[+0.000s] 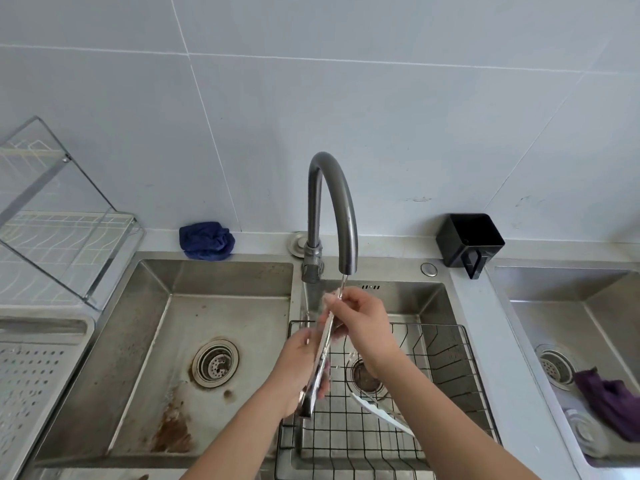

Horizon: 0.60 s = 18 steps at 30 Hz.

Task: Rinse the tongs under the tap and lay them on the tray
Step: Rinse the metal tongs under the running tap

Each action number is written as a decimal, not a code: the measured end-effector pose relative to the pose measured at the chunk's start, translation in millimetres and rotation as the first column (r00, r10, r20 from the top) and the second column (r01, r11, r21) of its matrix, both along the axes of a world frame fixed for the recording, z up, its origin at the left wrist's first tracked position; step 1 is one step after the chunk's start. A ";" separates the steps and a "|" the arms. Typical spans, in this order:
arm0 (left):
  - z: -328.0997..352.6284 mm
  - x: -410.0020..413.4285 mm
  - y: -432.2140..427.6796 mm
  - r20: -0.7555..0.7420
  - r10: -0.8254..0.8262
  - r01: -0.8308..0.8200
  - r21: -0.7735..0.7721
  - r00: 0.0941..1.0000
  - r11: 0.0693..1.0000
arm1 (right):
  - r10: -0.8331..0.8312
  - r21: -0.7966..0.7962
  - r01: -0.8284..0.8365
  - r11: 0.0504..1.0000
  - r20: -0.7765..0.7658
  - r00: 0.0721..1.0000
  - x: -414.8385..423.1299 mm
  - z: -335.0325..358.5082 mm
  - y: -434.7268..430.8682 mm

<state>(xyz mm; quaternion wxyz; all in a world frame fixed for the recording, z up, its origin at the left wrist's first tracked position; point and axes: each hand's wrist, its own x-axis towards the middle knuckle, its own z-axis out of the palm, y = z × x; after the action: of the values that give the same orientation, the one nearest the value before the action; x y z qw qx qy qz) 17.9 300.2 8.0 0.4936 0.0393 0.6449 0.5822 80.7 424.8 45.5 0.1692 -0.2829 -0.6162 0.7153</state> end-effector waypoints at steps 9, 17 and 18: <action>11.0 -0.2 0.2 -0.211 -0.096 0.134 0.176 0.973 0.975 | -0.208 0.144 0.194 0.970 0.088 0.974 10.4 -11.5 8.8; 10.0 2.0 -9.0 -0.031 -0.047 0.051 0.120 0.998 0.991 | -0.261 0.069 0.252 0.965 0.239 0.935 -5.4 -20.9 11.0; 11.0 0.2 -8.7 -0.006 -0.024 0.025 0.119 1.000 0.993 | -0.185 0.060 0.175 0.983 0.250 0.950 -5.8 -24.8 9.4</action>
<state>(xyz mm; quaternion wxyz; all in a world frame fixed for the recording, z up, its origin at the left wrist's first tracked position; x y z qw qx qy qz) 18.1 291.5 19.0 0.4959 0.0778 0.6098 0.6133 74.9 434.2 20.8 0.1583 -0.4242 -0.6175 0.6432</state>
